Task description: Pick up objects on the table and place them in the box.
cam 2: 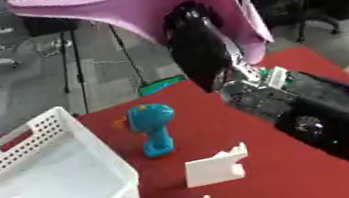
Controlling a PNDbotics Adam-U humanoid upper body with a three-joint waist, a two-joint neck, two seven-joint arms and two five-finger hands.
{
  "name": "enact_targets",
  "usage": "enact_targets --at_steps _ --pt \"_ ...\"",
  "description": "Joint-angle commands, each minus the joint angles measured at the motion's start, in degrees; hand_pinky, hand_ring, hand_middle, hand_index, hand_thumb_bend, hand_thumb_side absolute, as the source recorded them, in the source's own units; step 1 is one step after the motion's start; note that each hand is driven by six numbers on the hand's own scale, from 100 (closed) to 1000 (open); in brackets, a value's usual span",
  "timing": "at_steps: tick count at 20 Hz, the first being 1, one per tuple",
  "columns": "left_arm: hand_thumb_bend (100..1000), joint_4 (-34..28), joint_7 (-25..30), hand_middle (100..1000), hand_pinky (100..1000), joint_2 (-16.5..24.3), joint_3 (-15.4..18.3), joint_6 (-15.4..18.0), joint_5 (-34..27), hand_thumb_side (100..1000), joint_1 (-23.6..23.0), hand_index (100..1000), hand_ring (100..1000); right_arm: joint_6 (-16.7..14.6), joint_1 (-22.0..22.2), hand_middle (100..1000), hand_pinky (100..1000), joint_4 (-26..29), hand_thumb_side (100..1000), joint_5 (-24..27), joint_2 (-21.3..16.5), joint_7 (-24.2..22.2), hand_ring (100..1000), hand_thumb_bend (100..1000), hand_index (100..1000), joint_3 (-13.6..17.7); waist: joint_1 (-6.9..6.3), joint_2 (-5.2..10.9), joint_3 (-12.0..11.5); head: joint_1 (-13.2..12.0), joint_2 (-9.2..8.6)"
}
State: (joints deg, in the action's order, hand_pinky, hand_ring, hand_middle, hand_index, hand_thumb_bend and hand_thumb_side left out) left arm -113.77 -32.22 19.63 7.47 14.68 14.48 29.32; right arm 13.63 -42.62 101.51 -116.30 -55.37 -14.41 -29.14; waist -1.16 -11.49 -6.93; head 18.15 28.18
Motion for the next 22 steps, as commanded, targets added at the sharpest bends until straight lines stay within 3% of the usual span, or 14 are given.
enact_targets --at_steps 1,6,13,22 --pt "100 -0.8 0.2 752 824 1.3 0.5 0.1 0.1 1000 1.1 794 877 0.7 -0.2 637 100 6.5 359 -1.0 -3.8 1.4 654 100 527 1.3 0.21 1.17 0.0 -1.1 0.21" --pt "100 -0.8 0.3 752 823 1.3 0.5 0.1 0.1 1000 1.2 793 878 0.5 0.0 667 100 12.6 361 -0.8 -5.4 4.3 681 100 529 0.9 0.39 1.36 -0.1 -2.8 0.18" --pt "100 -0.8 0.5 752 823 1.4 0.5 0.1 0.2 1000 1.0 793 878 0.1 -2.9 708 100 13.1 369 1.6 -4.1 12.6 718 100 532 -2.1 0.55 1.73 -0.3 -3.9 -0.07" --pt "100 -0.8 0.4 751 821 1.1 0.5 0.0 0.1 1000 0.6 792 878 -2.3 -5.2 653 100 13.1 368 7.2 -1.1 17.5 666 100 530 -3.7 0.29 1.68 -0.8 -4.6 -0.56"
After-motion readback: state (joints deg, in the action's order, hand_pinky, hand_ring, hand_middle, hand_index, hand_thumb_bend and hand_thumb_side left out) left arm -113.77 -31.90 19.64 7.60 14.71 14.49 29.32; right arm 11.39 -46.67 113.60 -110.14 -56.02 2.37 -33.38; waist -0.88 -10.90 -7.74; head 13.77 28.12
